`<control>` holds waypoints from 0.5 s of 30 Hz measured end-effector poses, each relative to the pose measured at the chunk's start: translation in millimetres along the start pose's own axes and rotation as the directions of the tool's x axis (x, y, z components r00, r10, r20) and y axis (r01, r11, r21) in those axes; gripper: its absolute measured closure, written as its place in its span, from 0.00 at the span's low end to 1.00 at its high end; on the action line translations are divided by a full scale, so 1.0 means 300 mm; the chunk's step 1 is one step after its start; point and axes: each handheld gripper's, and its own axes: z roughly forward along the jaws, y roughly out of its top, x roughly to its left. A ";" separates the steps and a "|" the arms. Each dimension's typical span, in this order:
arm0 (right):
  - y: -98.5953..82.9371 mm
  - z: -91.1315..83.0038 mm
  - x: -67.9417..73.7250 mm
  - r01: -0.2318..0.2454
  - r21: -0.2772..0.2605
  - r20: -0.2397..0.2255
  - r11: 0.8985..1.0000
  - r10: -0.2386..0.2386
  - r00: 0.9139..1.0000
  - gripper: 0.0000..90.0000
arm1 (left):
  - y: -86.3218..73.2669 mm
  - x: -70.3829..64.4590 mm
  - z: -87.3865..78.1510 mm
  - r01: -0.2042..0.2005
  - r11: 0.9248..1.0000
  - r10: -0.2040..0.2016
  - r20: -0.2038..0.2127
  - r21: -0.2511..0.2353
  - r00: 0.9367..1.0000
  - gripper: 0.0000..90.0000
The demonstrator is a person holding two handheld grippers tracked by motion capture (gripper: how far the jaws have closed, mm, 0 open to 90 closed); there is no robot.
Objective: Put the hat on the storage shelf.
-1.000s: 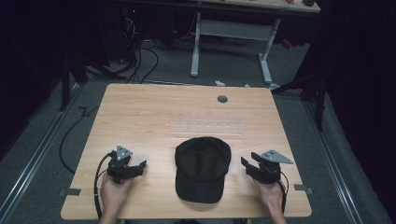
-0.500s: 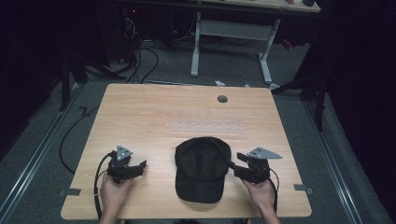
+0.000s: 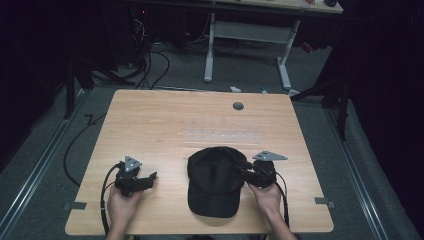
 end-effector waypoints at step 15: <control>0.012 0.005 -0.005 -0.025 0.001 -0.054 1.000 0.025 0.998 0.95 | 0.000 0.000 0.000 0.000 1.000 0.000 -0.002 -0.002 1.000 0.28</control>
